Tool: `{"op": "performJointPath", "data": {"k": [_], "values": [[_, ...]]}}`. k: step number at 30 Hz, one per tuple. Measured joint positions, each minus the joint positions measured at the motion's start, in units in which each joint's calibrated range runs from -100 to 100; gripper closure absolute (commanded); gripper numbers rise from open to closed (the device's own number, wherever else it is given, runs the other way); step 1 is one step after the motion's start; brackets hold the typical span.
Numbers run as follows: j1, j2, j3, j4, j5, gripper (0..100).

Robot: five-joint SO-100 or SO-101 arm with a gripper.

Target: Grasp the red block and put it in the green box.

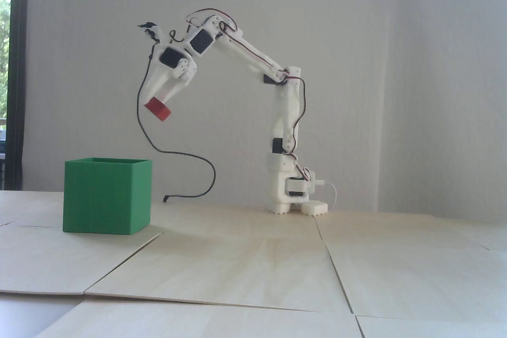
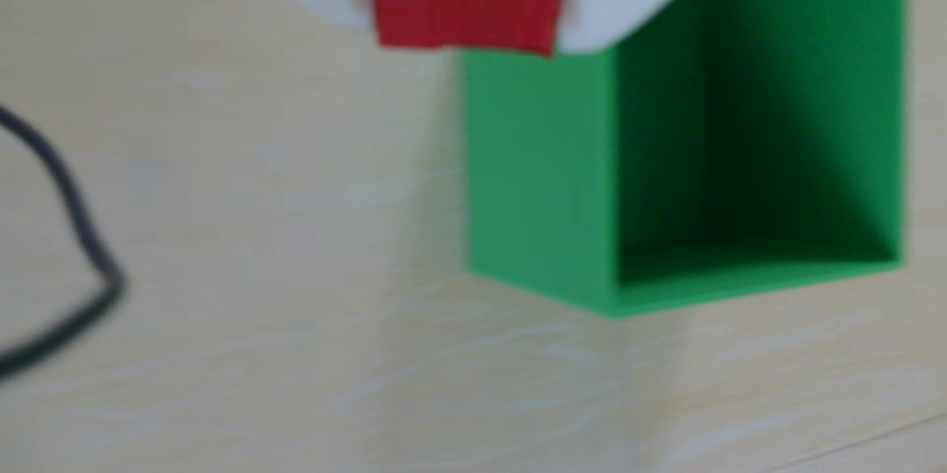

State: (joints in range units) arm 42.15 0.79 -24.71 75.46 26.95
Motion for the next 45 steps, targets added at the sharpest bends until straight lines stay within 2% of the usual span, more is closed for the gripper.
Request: {"op": "performJointPath", "data": {"k": [8, 15, 21, 29, 31, 35, 39, 42, 45], "values": [[-6.3, 14.0, -19.6, -1.3, -4.8, 98], [-10.4, 22.8, -32.3, -2.8, -5.6, 98], [-10.7, 28.7, -36.7, -8.8, -5.6, 98], [-8.3, 29.8, -37.2, -9.9, -5.6, 97], [-7.7, 29.8, -37.2, -9.9, -5.6, 92], [-7.5, 29.8, -37.2, -9.9, -5.7, 76], [-7.6, 29.8, -37.2, -9.9, -5.7, 73], [-7.6, 29.8, -37.2, -9.9, -5.7, 77], [-7.6, 29.8, -37.2, -9.9, -5.7, 100]]}}
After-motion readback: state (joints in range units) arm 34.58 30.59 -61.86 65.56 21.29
